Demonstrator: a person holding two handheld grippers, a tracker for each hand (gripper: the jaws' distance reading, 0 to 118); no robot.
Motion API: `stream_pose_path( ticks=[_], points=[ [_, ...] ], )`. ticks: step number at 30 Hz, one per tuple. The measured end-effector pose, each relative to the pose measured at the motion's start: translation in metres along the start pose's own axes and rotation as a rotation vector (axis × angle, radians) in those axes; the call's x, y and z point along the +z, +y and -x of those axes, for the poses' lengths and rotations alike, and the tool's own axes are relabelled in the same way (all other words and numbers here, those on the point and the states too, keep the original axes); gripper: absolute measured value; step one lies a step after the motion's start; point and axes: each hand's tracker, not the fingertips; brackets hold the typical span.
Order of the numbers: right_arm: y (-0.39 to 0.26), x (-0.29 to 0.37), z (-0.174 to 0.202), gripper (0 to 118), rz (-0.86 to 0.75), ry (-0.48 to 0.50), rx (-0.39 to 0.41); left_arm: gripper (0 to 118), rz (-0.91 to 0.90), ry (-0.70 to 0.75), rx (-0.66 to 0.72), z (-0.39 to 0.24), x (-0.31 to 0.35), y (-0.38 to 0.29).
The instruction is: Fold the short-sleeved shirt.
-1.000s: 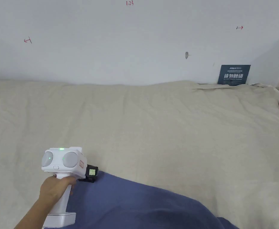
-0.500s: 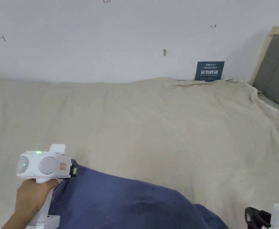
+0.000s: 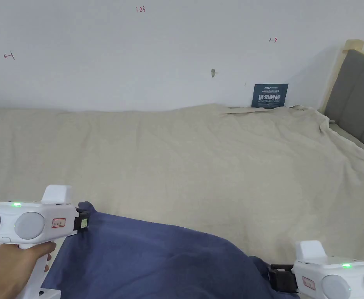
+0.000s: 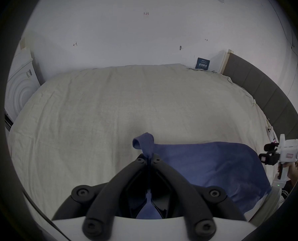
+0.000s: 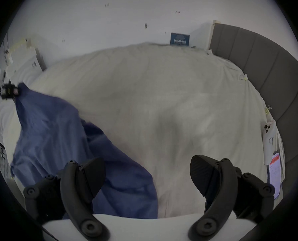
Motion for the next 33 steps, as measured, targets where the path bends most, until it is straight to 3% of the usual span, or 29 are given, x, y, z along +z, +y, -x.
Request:
stream_pose_path(
  ticks=[4,7,9,11,14,24,33],
  points=[
    [-0.006,-0.020,0.012,93,0.050,-0.015,0.062,0,-0.002,-0.002,0.010,-0.005,0.011,-0.005],
    [-0.012,-0.021,0.023,62,0.039,0.017,0.051,0,-0.001,-0.006,0.021,-0.002,0.010,-0.008],
    [-0.012,-0.012,0.028,33,0.035,0.066,0.002,0,0.001,-0.005,0.023,-0.001,0.010,-0.010],
    [-0.012,-0.006,0.033,4,0.021,0.052,0.021,0,0.001,-0.005,0.030,0.002,0.007,-0.014],
    [-0.011,0.003,0.027,4,0.002,0.061,0.034,0,0.001,-0.002,0.033,0.004,0.010,-0.018],
    [0.024,0.102,-0.006,4,-0.236,0.183,-0.155,0,-0.069,0.037,0.083,0.019,0.061,-0.012],
    [0.090,0.203,-0.030,4,-0.467,0.182,-0.199,0,-0.197,0.099,0.126,0.049,0.115,0.027]
  ],
)
